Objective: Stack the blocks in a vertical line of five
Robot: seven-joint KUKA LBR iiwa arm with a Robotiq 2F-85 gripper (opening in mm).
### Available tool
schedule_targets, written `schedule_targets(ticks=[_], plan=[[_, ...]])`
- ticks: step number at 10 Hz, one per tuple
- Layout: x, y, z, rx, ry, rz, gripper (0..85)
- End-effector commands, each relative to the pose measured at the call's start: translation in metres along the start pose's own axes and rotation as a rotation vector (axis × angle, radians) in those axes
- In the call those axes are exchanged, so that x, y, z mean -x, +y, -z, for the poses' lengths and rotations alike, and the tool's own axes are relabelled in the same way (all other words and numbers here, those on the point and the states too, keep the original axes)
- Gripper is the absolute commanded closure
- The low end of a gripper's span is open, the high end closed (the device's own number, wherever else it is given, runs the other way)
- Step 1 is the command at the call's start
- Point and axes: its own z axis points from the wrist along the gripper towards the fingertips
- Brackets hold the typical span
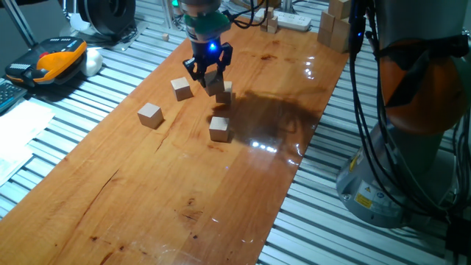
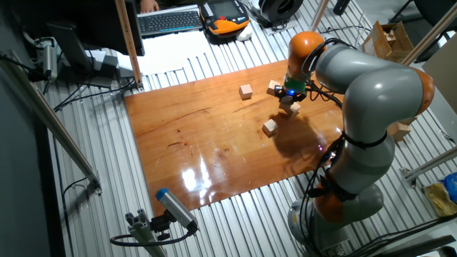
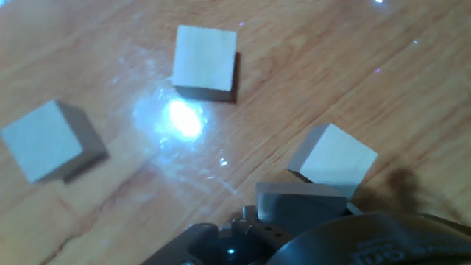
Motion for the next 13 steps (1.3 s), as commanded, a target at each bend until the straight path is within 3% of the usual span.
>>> schedule_targets(ticks=[1,2,5,8,13], plan=[[0.000,-0.001,0.000,-0.043,0.036,-0.550,85.0],[0.000,-0.006,0.000,-0.035,0.039,-0.530,85.0],[0.001,-0.014,-0.006,-0.053,0.027,-0.512,85.0],[0.002,-0.020,-0.011,-0.034,0.037,-0.513,85.0],[0.008,-0.011,-0.011,-0.006,0.059,-0.451,85.0]])
